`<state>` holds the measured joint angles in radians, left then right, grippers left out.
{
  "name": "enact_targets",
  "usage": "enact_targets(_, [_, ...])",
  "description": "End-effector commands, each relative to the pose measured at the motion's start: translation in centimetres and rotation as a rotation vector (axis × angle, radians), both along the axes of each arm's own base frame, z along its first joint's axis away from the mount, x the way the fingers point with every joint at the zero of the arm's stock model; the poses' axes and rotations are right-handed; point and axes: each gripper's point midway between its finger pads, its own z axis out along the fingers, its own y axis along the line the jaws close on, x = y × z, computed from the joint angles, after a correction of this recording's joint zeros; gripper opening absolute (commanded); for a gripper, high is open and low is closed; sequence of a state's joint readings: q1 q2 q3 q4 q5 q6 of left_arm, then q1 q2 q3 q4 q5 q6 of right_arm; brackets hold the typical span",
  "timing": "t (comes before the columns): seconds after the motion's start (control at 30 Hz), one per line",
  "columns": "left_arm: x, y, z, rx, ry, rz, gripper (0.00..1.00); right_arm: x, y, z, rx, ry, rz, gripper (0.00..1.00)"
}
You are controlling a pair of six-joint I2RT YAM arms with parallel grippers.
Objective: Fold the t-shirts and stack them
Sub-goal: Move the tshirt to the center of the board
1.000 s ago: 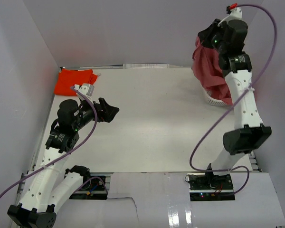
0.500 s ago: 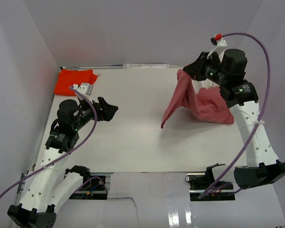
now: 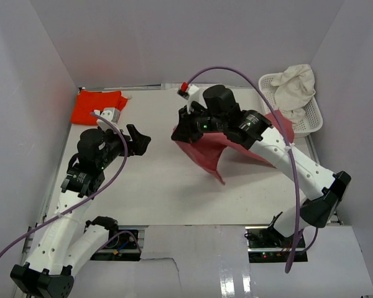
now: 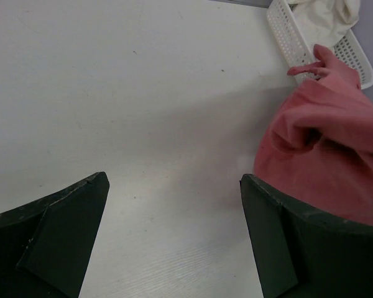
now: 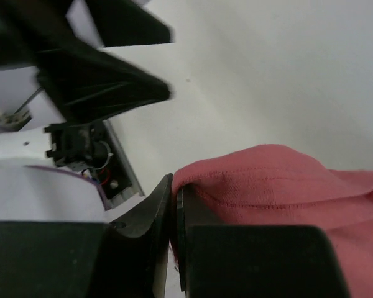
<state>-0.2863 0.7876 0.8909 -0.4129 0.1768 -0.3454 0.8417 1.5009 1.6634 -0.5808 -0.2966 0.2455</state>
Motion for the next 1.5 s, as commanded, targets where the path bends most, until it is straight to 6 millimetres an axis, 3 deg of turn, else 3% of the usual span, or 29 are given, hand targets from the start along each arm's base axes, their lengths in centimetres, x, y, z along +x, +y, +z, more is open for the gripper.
enact_targets(0.0, [0.3, 1.4, 0.4, 0.009, -0.001, 0.085, 0.98, -4.7, 1.6, 5.7, 0.146, -0.119, 0.212, 0.08])
enact_targets(0.07, [0.4, 1.5, 0.3, 0.012, 0.005, 0.093, 0.98, -5.2, 1.3, 5.4, 0.181, -0.152, 0.231, 0.08])
enact_targets(0.1, [0.4, 1.5, 0.2, 0.014, 0.008, 0.092, 0.98, -4.9, 1.0, 5.4, 0.180, -0.165, 0.208, 0.15])
enact_targets(0.13, [0.4, 1.5, 0.3, 0.012, 0.005, 0.096, 0.98, -4.6, 0.8, 5.1, 0.169, -0.163, 0.179, 0.35])
enact_targets(0.17, [0.4, 1.7, 0.3, 0.013, 0.005, 0.105, 0.98, -4.0, 0.6, 4.8, 0.154, -0.165, 0.145, 0.73])
enact_targets(0.2, [0.4, 1.8, 0.2, 0.017, 0.007, 0.110, 0.98, -3.5, 0.4, 4.0, 0.120, -0.158, 0.117, 0.90])
enact_targets(0.23, [0.5, 1.9, 0.1, 0.020, 0.009, 0.118, 0.98, -3.2, 0.2, 3.5, 0.096, -0.157, 0.103, 0.93])
enact_targets(0.3, [0.6, 2.4, 0.0, 0.028, 0.016, 0.146, 0.98, -2.3, -0.2, 2.2, 0.039, -0.129, 0.045, 0.90])
enact_targets(0.37, [0.6, 2.5, -0.1, 0.030, 0.021, 0.151, 0.98, -0.4, -2.2, -0.4, -0.068, -0.105, -0.116, 0.90])
enact_targets(0.4, [0.5, 2.3, -0.1, 0.027, 0.022, 0.143, 0.98, 1.2, -3.9, -1.5, -0.133, -0.124, -0.240, 0.90])
enact_targets(0.47, [0.5, 2.1, -0.1, 0.024, 0.024, 0.129, 0.98, 1.7, -6.3, -3.7, -0.230, -0.105, -0.344, 0.90])
enact_targets(0.5, [0.6, 1.8, -0.3, 0.023, 0.033, 0.115, 0.98, 2.4, -8.5, -6.2, -0.329, -0.106, -0.432, 0.90])
enact_targets(0.6, [0.7, 1.1, -1.0, 0.019, 0.056, 0.078, 0.98, 3.6, -11.8, -9.0, -0.425, -0.079, -0.570, 0.90])
enact_targets(0.63, [0.9, 0.5, -1.4, 0.017, 0.080, 0.049, 0.98, 4.2, -13.7, -10.8, -0.466, -0.051, -0.620, 0.90])
enact_targets(0.7, [1.1, -0.1, -2.1, 0.017, 0.107, 0.022, 0.98, 5.2, -16.0, -12.1, -0.494, -0.019, -0.701, 0.90])
enact_targets(0.73, [1.3, -0.6, -2.7, 0.018, 0.133, -0.003, 0.98, 6.5, -18.2, -13.2, -0.509, 0.010, -0.763, 0.90])
enact_targets(0.83, [1.5, -0.9, -3.4, 0.023, 0.166, -0.016, 0.95, 8.8, -20.9, -14.9, -0.523, 0.061, -0.826, 0.94])
enact_targets(1.0, [1.3, -0.7, -3.0, 0.020, 0.144, -0.007, 0.96, 12.0, -21.2, -16.4, -0.599, 0.081, -0.851, 0.96])
enact_targets(1.03, [1.2, -0.6, -2.9, 0.020, 0.140, -0.006, 0.96, 12.7, -20.8, -17.7, -0.634, 0.096, -0.839, 0.97])
enact_targets(1.07, [1.2, -0.6, -2.9, 0.021, 0.138, -0.004, 0.96, 13.8, -20.4, -17.0, -0.622, 0.081, -0.847, 0.97])
enact_targets(1.17, [1.2, -0.6, -2.9, 0.023, 0.139, -0.004, 0.96, 16.4, -19.1, -18.0, -0.648, 0.084, -0.821, 1.00])
enact_targets(1.2, [1.3, -0.6, -3.2, 0.026, 0.145, -0.008, 0.96, 18.3, -18.3, -18.6, -0.660, 0.082, -0.808, 0.95])
enact_targets(1.27, [1.3, -0.7, -3.1, 0.026, 0.145, -0.009, 0.96, 18.8, -17.4, -20.0, -0.671, 0.106, -0.764, 0.90])
enact_targets(1.3, [1.3, -0.6, -3.2, 0.028, 0.146, -0.008, 0.96, 19.6, -16.6, -19.2, -0.648, 0.095, -0.757, 0.87])
enact_targets(1.37, [1.3, -0.6, -3.2, 0.027, 0.148, -0.008, 0.96, 20.4, -16.0, -20.8, -0.677, 0.122, -0.739, 0.86])
enact_targets(1.47, [1.3, -0.6, -3.2, 0.027, 0.147, -0.008, 0.96, 22.7, -17.4, -20.9, -0.739, 0.089, -0.821, 0.85])
